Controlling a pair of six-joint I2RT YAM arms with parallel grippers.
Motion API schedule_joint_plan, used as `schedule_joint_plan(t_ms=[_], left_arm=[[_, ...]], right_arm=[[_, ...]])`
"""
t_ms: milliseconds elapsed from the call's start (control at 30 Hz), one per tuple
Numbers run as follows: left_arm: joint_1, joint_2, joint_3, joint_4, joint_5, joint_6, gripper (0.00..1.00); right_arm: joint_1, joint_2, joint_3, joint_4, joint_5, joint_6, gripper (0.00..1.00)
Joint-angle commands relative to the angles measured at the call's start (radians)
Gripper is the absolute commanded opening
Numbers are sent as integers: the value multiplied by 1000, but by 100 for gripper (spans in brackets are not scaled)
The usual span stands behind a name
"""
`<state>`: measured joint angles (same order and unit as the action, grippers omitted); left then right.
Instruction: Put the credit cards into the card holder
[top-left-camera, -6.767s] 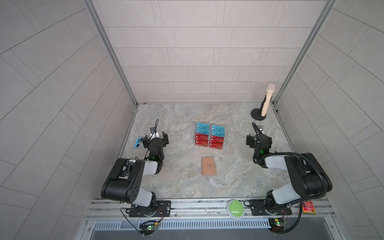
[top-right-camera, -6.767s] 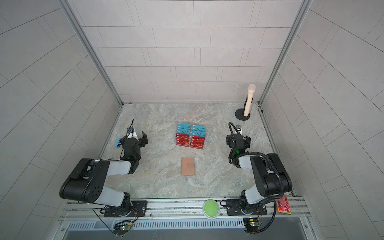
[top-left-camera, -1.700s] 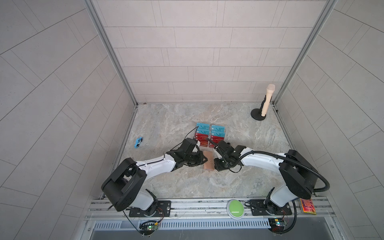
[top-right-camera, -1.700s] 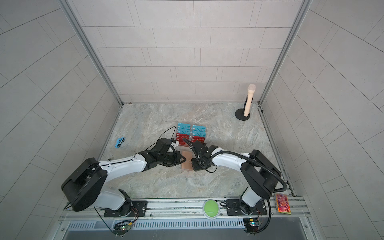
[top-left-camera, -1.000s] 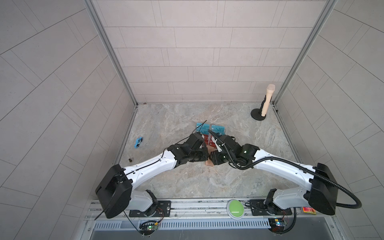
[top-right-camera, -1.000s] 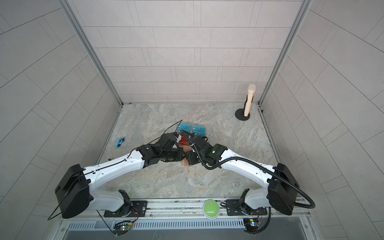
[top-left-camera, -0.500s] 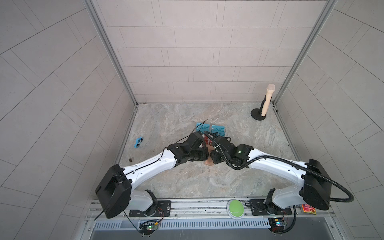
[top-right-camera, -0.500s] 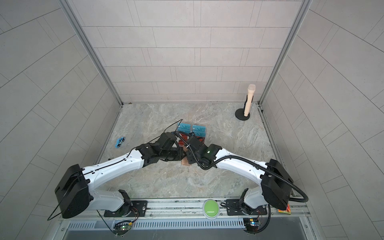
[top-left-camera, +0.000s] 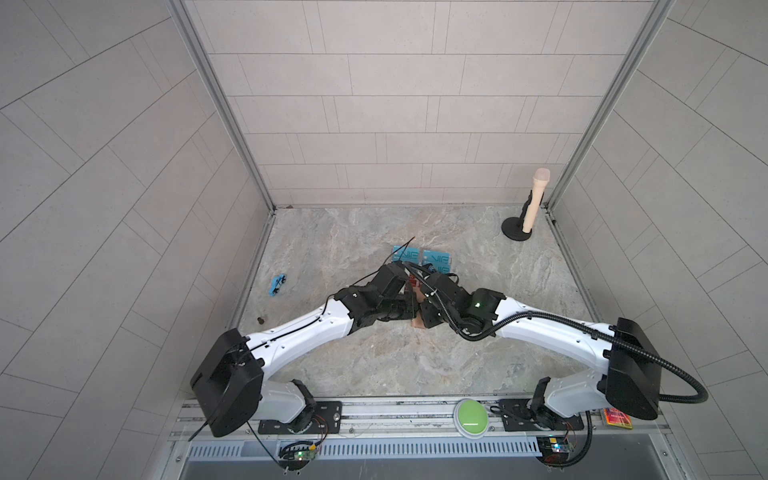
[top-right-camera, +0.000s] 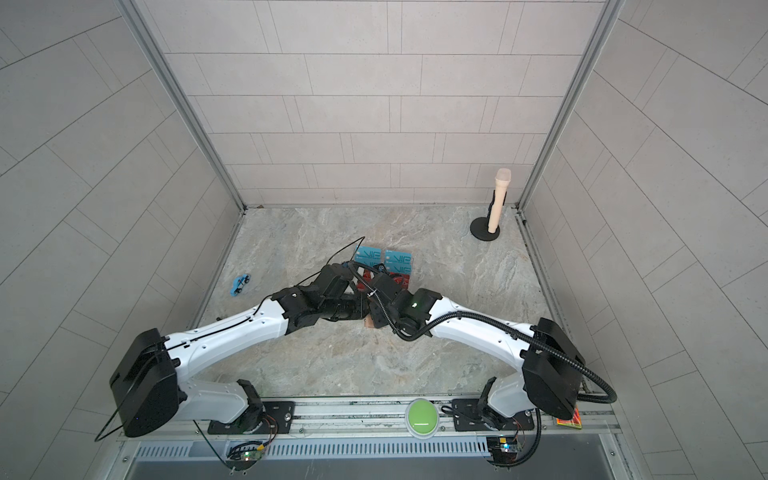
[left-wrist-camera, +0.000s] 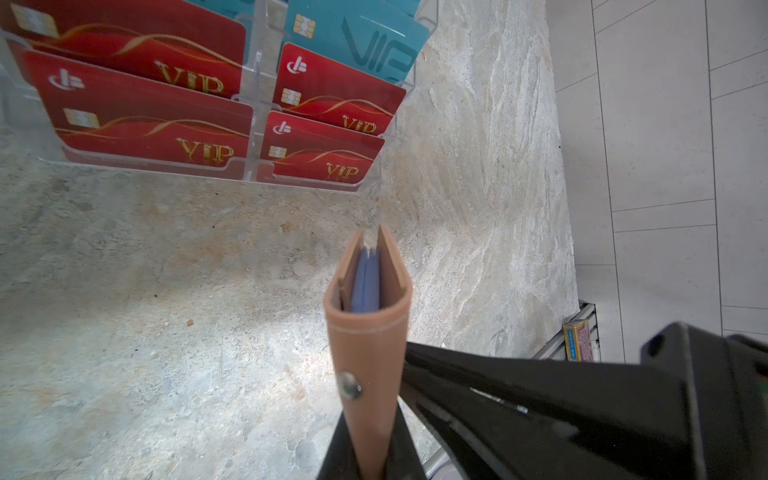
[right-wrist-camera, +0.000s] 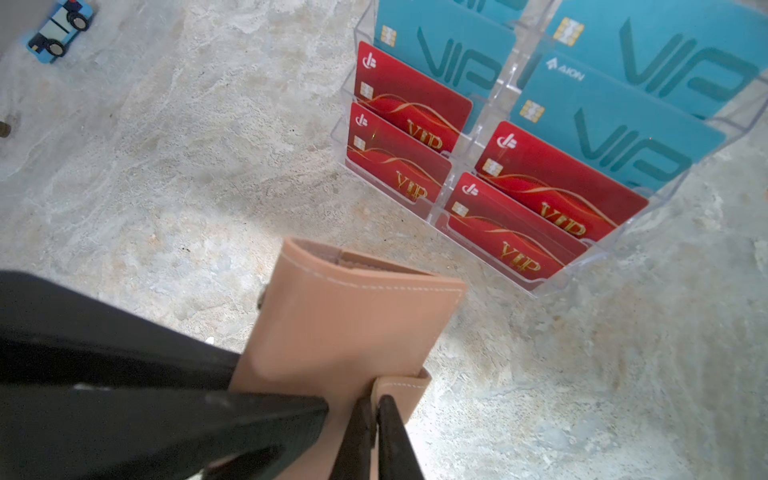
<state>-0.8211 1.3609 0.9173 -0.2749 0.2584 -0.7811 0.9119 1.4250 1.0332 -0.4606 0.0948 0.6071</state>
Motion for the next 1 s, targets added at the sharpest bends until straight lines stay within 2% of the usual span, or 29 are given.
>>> schedule_joint_plan(t_ms=[0, 233, 467, 533, 600, 700, 967], left_arm=[[-10, -38, 33, -21, 33, -4, 8], [7, -58, 7, 3, 46, -12, 8], [14, -59, 10, 11, 117, 20, 8], [18, -62, 4, 11, 118, 21, 8], [29, -67, -5, 17, 128, 17, 8], [63, -84, -15, 19, 170, 32, 8], [187, -136, -30, 43, 409, 86, 9]], right_arm=[[-17, 1, -18, -61, 130, 14, 2], [-60, -9, -23, -129, 124, -12, 0], [-133, -25, -53, -68, -21, -23, 1], [-142, -34, -57, -48, -70, -32, 15], [-152, -57, -72, -11, -128, -38, 33], [-169, -87, -94, 35, -223, -57, 48], [-266, -167, -159, 127, -474, -66, 54]])
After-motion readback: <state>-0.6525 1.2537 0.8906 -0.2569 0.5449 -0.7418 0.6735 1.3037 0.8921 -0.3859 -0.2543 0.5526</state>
